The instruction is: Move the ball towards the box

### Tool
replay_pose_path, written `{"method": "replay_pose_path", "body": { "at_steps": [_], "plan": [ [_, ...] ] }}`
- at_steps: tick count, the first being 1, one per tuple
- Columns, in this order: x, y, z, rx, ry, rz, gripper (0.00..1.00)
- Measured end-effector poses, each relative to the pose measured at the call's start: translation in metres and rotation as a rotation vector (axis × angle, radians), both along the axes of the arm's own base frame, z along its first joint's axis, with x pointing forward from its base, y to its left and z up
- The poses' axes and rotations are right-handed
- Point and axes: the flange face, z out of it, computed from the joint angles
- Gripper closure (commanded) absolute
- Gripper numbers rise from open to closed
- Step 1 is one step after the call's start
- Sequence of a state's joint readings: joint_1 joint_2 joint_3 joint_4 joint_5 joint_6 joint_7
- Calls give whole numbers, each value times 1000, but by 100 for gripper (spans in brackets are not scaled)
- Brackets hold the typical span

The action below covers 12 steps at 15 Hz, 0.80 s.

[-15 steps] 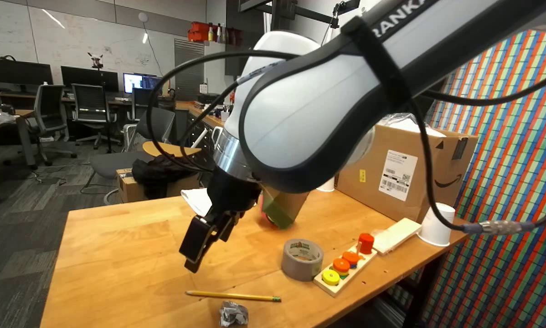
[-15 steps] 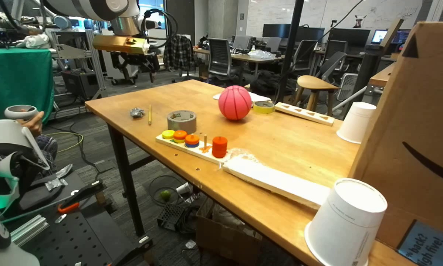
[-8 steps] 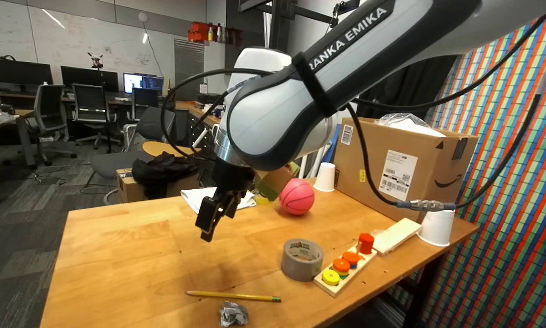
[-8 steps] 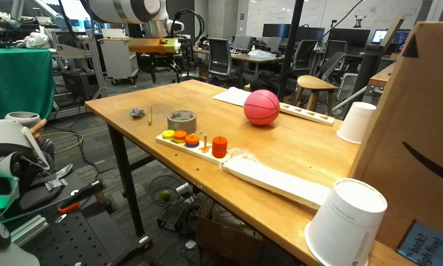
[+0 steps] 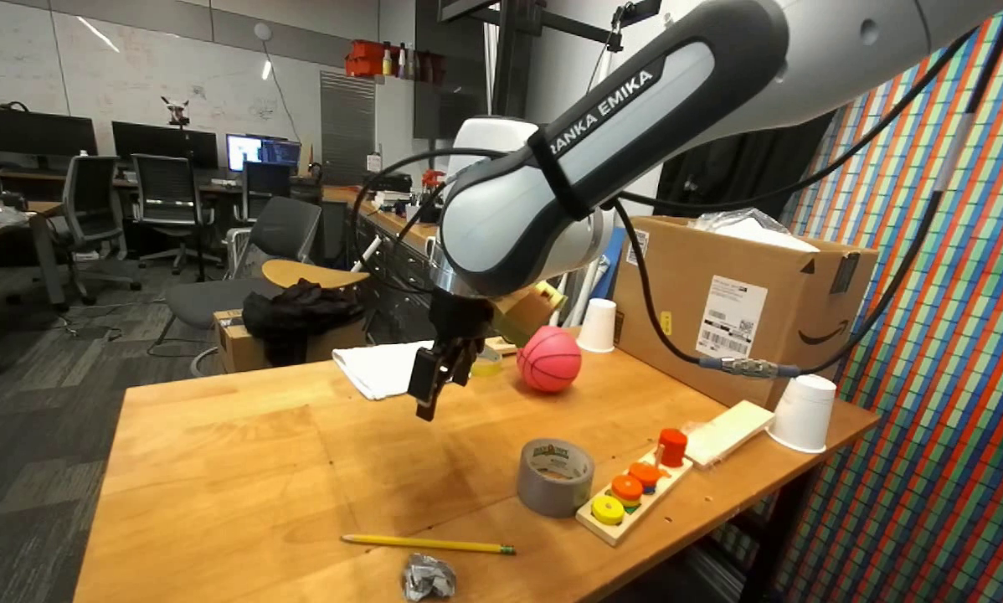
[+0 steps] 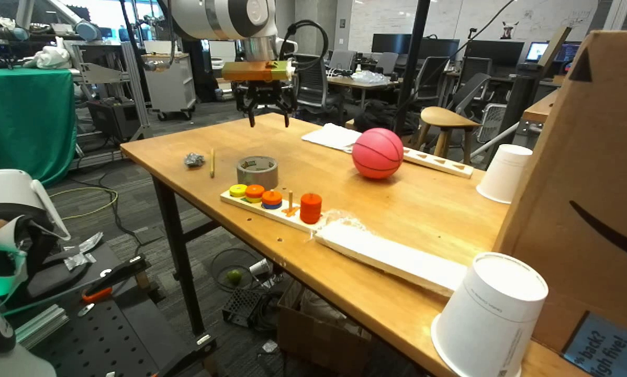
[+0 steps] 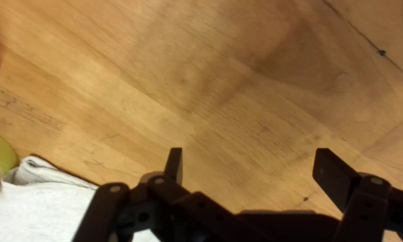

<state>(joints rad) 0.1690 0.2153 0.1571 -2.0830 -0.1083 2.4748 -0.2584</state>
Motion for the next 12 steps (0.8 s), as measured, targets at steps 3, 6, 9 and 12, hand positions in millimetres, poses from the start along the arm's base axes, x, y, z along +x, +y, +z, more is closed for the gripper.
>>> {"method": "replay_pose_path", "body": {
  "at_steps": [3,6,9,12],
  "plan": [
    [18,-35,-11,-47,-2,-12,0],
    [37,-64,-21,-85,1,-14,0],
    [59,-93,-34,-106,28,-38,0],
    [69,-132,-37,-140,-12,-86,0]
  ]
}}
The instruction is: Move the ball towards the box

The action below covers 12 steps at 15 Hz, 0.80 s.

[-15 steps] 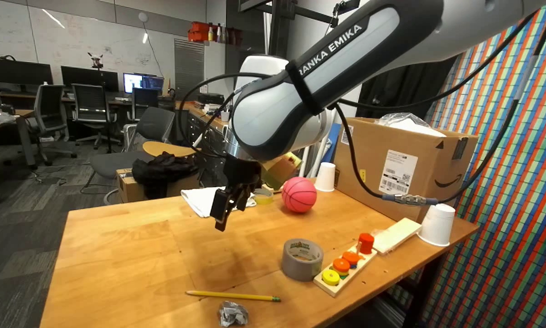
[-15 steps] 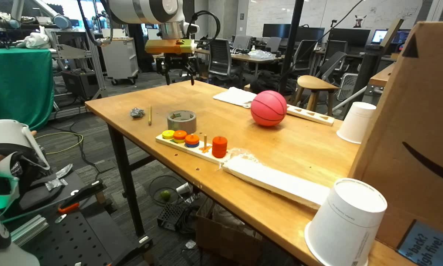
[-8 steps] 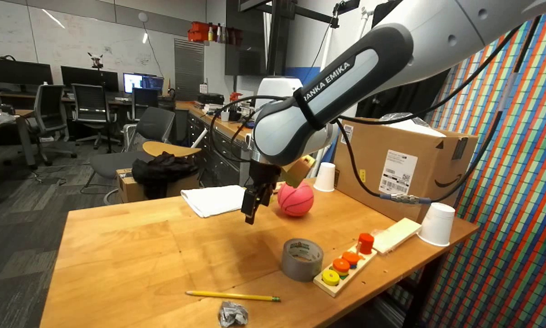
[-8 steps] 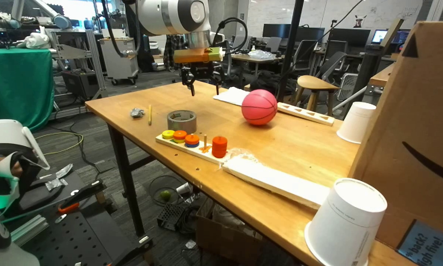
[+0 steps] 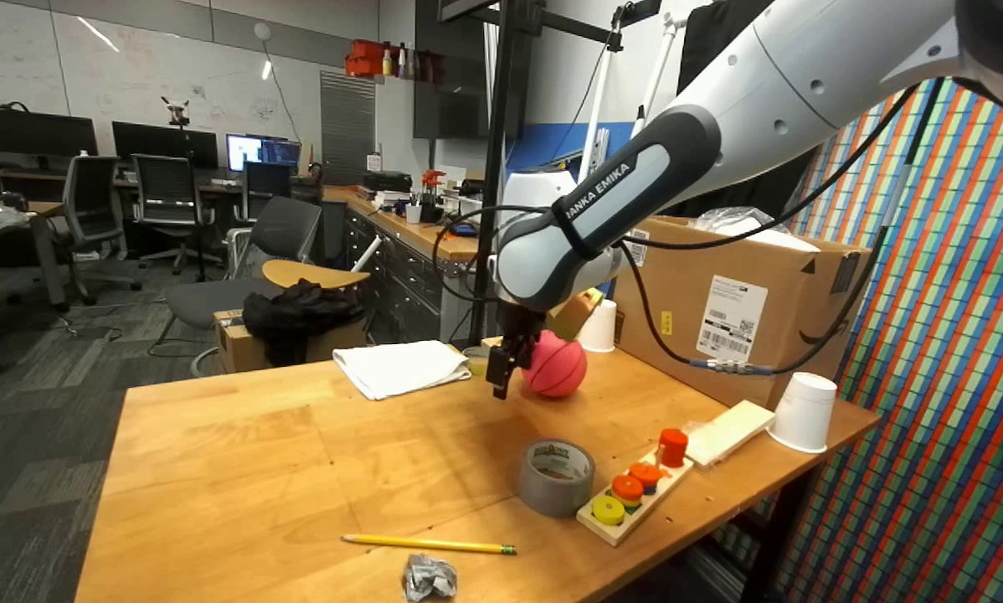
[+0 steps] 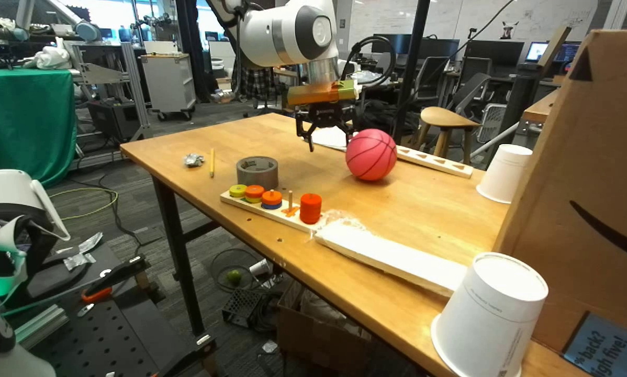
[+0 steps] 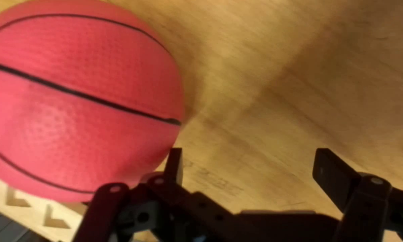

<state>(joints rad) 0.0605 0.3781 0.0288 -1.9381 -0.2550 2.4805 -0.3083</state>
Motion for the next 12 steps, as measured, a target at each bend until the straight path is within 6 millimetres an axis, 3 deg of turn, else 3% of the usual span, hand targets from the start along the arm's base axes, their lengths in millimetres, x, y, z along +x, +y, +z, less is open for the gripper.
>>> {"method": "replay_pose_path", "body": {
  "at_steps": [3,9,12],
  "plan": [
    [-19,-49,27,-3,-160,-35,0],
    [-90,-149,100,-130,-411,-151,0],
    [-121,-173,134,-217,-506,-184,0]
  ]
}}
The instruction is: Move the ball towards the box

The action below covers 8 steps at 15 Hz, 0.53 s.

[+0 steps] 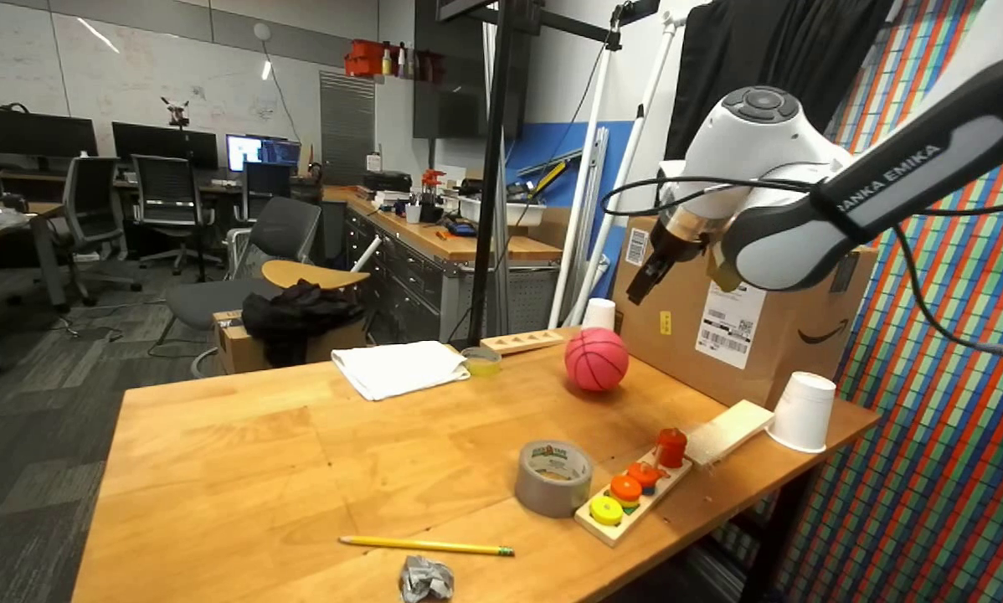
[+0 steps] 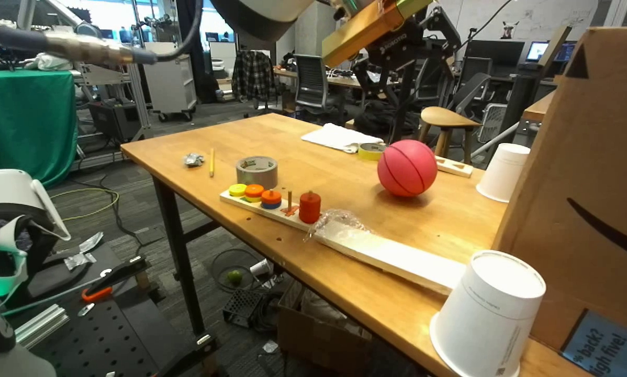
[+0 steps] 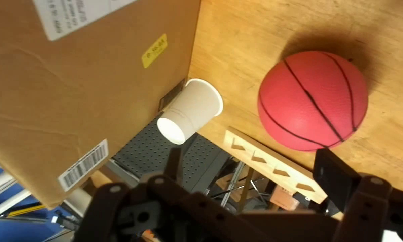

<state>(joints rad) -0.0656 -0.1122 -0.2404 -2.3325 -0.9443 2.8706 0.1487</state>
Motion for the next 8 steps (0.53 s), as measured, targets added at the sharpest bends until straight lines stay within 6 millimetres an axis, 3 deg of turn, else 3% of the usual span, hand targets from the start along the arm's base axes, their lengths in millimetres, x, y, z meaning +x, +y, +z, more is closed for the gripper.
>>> {"method": "replay_pose_path", "body": {
  "at_steps": [3,8],
  "plan": [
    [-28,24,3,-43,-26,80,0],
    [-63,103,-23,-61,-9,341,0]
  ]
}}
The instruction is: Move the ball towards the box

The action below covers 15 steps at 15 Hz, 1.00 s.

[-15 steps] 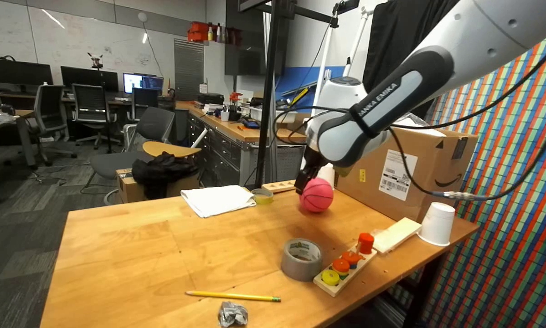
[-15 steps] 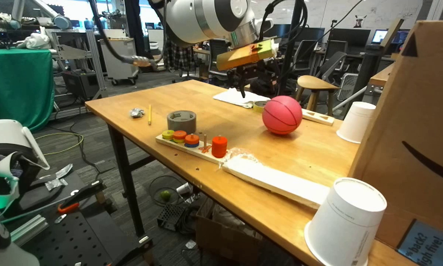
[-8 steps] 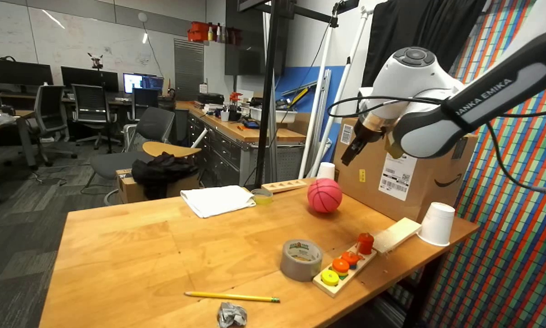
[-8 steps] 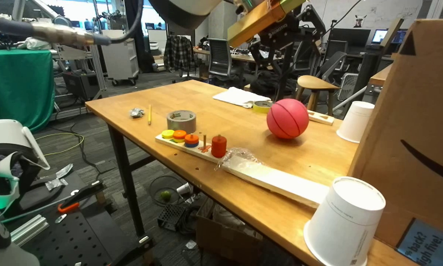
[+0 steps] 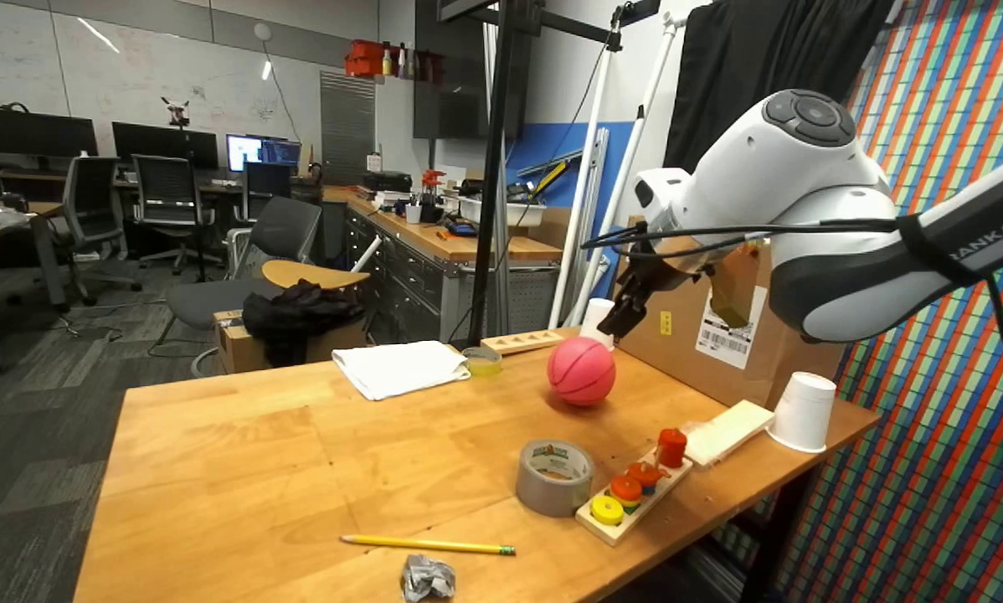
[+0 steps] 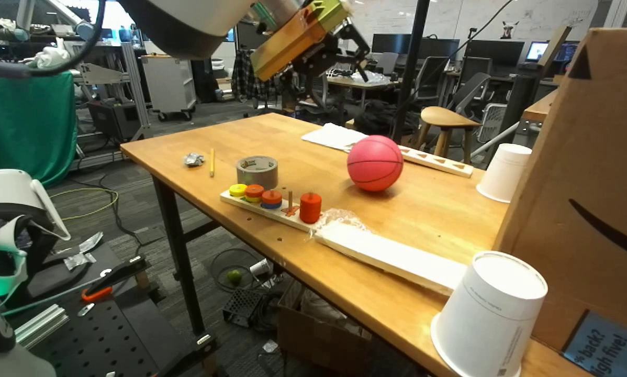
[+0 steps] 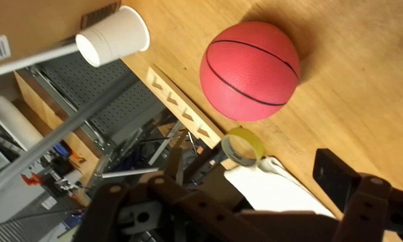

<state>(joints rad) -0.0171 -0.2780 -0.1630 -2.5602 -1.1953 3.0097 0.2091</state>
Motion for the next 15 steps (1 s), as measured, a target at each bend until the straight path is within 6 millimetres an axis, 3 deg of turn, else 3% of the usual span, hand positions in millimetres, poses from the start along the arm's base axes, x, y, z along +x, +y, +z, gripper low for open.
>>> {"method": "replay_pose_path", "body": {
  "at_steps": [9,15],
  "plan": [
    [-26,136,-35,-447,20,302,0],
    [-12,224,-81,-715,94,335,0]
  ]
}}
